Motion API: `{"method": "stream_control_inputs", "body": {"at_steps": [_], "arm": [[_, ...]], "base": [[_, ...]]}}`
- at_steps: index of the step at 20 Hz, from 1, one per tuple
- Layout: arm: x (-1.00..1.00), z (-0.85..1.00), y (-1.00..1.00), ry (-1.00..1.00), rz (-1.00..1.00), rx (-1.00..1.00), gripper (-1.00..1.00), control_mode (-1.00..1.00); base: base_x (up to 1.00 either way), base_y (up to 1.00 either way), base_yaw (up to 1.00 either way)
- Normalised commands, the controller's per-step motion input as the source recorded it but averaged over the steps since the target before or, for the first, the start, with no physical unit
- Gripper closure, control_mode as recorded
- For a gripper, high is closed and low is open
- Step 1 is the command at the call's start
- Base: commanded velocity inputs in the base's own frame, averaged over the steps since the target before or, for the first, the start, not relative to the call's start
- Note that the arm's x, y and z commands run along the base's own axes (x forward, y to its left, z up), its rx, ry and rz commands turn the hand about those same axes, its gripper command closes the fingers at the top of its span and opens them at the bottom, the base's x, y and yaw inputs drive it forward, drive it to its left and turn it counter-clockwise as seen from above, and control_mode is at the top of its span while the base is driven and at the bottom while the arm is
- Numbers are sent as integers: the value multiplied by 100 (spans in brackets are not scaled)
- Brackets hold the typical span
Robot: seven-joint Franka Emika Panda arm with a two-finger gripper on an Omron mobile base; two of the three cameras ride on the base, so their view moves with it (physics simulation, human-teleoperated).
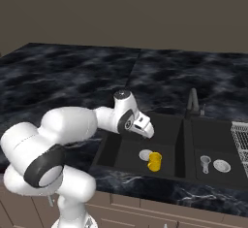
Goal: Move any existing items from the left basin to the right basin for drying. Then move the mug from the counter to the left basin of the sink for washing.
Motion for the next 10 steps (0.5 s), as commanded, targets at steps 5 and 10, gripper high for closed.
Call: {"method": "stream_control_inputs", "body": {"at_steps": [5,10], "arm": [[0,85,45,1,0,0,-100,-100],[0,53,53,0,0,0,-100,-100]], "base": [[0,0,0],[0,0,0]]}}
